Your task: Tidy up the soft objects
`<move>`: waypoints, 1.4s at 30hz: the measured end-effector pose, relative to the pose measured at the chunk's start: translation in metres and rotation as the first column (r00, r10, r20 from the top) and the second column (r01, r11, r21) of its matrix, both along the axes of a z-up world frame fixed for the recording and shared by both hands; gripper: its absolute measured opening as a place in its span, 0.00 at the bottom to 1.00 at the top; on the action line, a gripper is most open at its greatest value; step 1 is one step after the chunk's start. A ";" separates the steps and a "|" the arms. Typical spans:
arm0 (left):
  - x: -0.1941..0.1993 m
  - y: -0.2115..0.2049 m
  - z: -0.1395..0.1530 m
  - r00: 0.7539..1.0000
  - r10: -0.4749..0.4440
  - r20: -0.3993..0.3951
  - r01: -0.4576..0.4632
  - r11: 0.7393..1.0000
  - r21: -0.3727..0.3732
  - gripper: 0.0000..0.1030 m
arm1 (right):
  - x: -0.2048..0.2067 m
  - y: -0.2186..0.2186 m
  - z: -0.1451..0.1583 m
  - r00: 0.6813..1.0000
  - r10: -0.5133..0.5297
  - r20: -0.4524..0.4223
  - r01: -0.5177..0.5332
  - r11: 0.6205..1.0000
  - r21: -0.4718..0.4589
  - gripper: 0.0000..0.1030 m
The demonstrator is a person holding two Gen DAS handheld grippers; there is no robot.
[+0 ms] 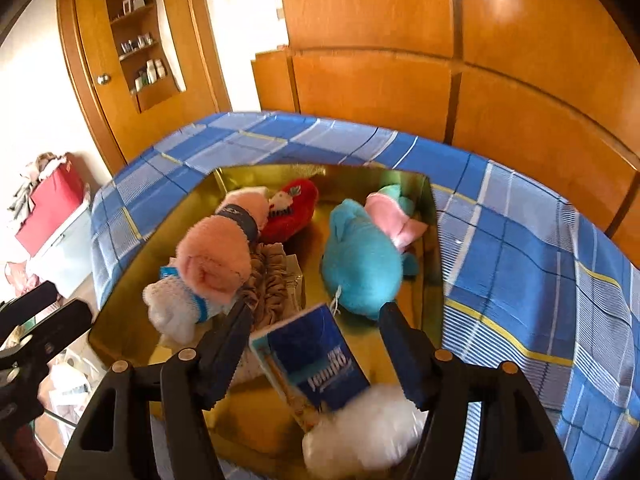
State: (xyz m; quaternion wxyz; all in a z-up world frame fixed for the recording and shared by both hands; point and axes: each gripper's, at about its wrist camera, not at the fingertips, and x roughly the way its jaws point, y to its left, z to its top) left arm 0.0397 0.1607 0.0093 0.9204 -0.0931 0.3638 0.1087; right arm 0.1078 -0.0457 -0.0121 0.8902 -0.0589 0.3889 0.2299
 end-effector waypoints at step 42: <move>-0.039 -0.043 0.024 0.996 -0.008 0.091 0.001 0.997 0.076 0.93 | -0.074 -0.037 0.025 0.976 -0.127 0.179 0.121 0.992 0.047 0.65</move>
